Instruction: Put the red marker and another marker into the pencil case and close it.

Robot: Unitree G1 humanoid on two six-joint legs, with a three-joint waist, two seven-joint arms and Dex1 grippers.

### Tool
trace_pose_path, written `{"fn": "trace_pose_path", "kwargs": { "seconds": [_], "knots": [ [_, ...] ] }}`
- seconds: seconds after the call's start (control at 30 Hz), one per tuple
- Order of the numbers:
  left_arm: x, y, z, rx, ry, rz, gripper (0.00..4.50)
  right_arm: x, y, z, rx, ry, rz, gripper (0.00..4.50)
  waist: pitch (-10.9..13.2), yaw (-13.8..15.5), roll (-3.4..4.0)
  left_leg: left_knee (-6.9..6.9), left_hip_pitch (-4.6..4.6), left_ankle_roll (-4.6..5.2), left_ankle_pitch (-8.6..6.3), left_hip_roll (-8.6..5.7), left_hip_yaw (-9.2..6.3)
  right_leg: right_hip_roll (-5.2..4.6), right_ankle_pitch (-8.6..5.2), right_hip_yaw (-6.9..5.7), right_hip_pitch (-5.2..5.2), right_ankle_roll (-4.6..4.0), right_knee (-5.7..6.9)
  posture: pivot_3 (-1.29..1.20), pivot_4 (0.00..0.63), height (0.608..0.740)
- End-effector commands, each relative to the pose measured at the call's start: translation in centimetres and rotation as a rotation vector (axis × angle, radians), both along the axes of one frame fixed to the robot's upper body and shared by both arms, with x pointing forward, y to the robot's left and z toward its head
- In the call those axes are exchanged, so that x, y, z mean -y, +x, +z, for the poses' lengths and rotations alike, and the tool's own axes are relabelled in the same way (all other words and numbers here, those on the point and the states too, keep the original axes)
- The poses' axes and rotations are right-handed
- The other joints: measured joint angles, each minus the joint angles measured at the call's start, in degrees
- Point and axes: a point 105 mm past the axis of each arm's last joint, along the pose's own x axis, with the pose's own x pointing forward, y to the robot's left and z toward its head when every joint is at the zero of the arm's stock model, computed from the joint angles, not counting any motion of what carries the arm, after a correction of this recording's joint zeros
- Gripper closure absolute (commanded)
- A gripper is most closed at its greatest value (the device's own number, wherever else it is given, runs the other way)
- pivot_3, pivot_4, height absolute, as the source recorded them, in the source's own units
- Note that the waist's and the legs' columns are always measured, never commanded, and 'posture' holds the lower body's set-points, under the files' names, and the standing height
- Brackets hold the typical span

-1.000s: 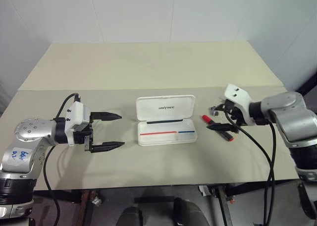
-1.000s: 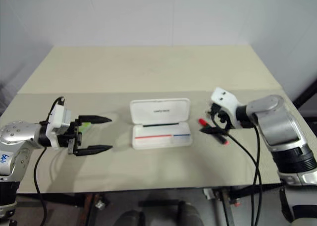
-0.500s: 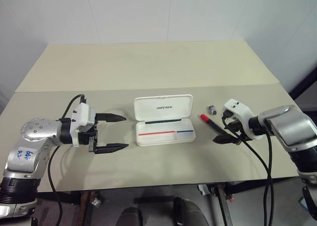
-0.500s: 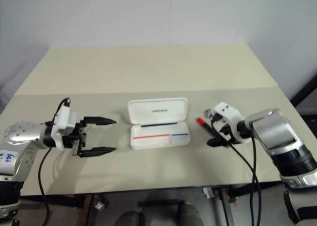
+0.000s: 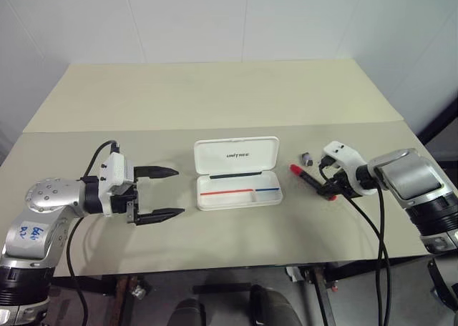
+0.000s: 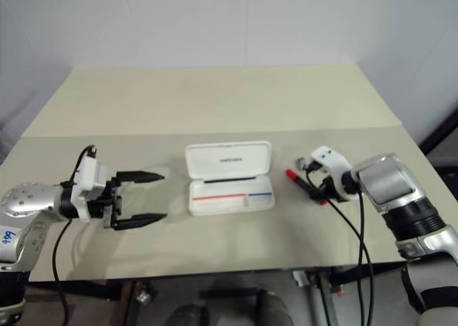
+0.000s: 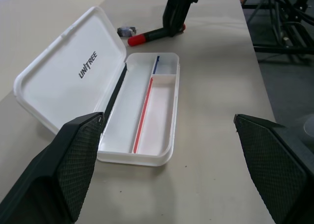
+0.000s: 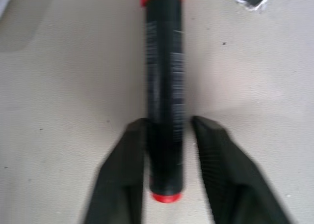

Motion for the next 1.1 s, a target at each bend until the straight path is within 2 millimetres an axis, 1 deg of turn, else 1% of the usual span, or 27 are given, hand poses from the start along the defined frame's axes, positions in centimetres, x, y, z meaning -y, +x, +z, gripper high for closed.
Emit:
{"fn": "trace_pose_path", "kwargs": {
  "seconds": [0.03,0.2,0.27,0.33,0.4,0.43,0.57,0.6,0.67,0.73,0.8,0.9,1.1],
  "knots": [
    [0.2,-0.4,1.1,0.050,-0.015,-0.012,0.00,0.5,0.1,0.4,0.022,-0.041,0.014,3.92,0.00,-0.07,0.00,0.00,0.00,0.00,0.00,0.00,0.01,0.00,0.00,0.01,0.00,0.00,-0.01,0.00,0.150,0.740],
    [0.1,-0.3,1.1,0.051,-0.016,-0.007,0.00,2.0,0.4,2.4,0.127,-0.141,0.090,3.92,0.01,0.02,0.02,0.00,0.00,0.00,0.00,-0.01,0.03,0.00,0.00,0.04,-0.02,0.00,-0.01,0.00,0.150,0.740],
    [-0.3,-0.2,1.0,0.052,-0.011,0.004,0.00,2.7,0.2,3.7,0.190,-0.226,0.192,3.92,0.04,0.17,0.05,-0.02,-0.01,0.00,0.00,-0.01,0.03,0.00,0.00,0.04,-0.02,0.01,-0.04,0.00,0.150,0.740],
    [-0.7,-0.2,1.0,0.059,-0.012,0.013,0.00,2.8,-0.7,4.4,0.196,-0.276,0.292,3.92,0.06,0.19,0.08,-0.05,-0.04,0.01,-0.01,-0.02,0.03,0.00,-0.01,0.04,-0.04,0.03,-0.10,0.00,0.150,0.740],
    [-1.1,-0.2,1.1,0.065,-0.022,0.025,0.00,2.3,-1.4,4.6,0.191,-0.289,0.364,3.92,0.06,0.08,0.08,-0.06,-0.04,0.03,-0.05,-0.01,0.04,0.02,-0.04,0.04,-0.04,0.08,-0.10,0.00,0.150,0.740],
    [-1.3,-0.2,1.1,0.064,-0.024,0.033,0.00,1.6,-1.7,4.7,0.193,-0.283,0.400,3.92,0.06,-0.11,0.08,-0.06,-0.03,0.03,-0.06,0.02,0.04,0.05,-0.05,0.04,-0.04,0.08,-0.11,0.00,0.150,0.740],
    [-2.0,-0.1,0.9,0.066,-0.022,0.063,0.00,-2.4,-2.4,5.2,0.227,-0.212,0.543,3.92,0.06,-0.98,0.07,-0.06,0.05,0.00,-0.08,0.13,0.14,0.17,-0.05,0.18,-0.04,0.08,-0.07,0.00,0.150,0.740],
    [-2.2,-0.1,0.9,0.067,-0.020,0.069,0.00,-3.2,-2.5,5.1,0.233,-0.204,0.569,3.92,0.07,-1.16,0.06,-0.06,0.06,0.00,-0.08,0.15,0.13,0.20,-0.05,0.19,-0.04,0.07,-0.06,0.00,0.150,0.740],
    [-2.5,0.0,0.8,0.065,-0.015,0.087,0.00,-4.8,-2.8,4.8,0.236,-0.181,0.640,3.92,0.07,-1.35,0.06,-0.03,0.07,0.00,-0.08,0.17,0.14,0.23,-0.05,0.24,-0.04,0.07,-0.04,0.00,0.150,0.740],
    [-2.9,0.0,0.6,0.059,-0.008,0.112,0.00,-5.9,-2.8,4.1,0.238,-0.192,0.702,3.92,0.07,-1.33,0.06,-0.03,0.10,0.00,-0.08,0.18,0.17,0.25,-0.06,0.30,-0.04,0.06,-0.02,0.00,0.150,0.740],
    [-3.3,0.0,0.5,0.056,-0.010,0.134,0.00,-6.5,-2.4,3.6,0.254,-0.213,0.740,3.92,0.07,-1.31,0.06,-0.03,0.11,-0.01,-0.08,0.18,0.17,0.26,-0.06,0.33,-0.04,0.05,-0.02,0.00,0.150,0.740],
    [-3.4,-0.2,0.5,0.052,-0.013,0.145,0.00,-7.8,-1.5,3.4,0.282,-0.216,0.781,3.92,0.07,-1.32,0.04,-0.03,0.11,-0.01,-0.09,0.17,0.22,0.26,-0.05,0.39,-0.05,0.06,-0.02,0.00,0.150,0.740],
    [-3.3,-0.8,0.3,0.052,-0.018,0.167,0.00,-11.4,1.1,3.9,0.354,-0.239,0.883,3.92,0.08,-1.54,0.03,-0.04,0.17,-0.02,-0.09,0.20,0.33,0.33,-0.04,0.55,-0.08,0.07,0.03,0.00,0.150,0.740]
  ]
}}
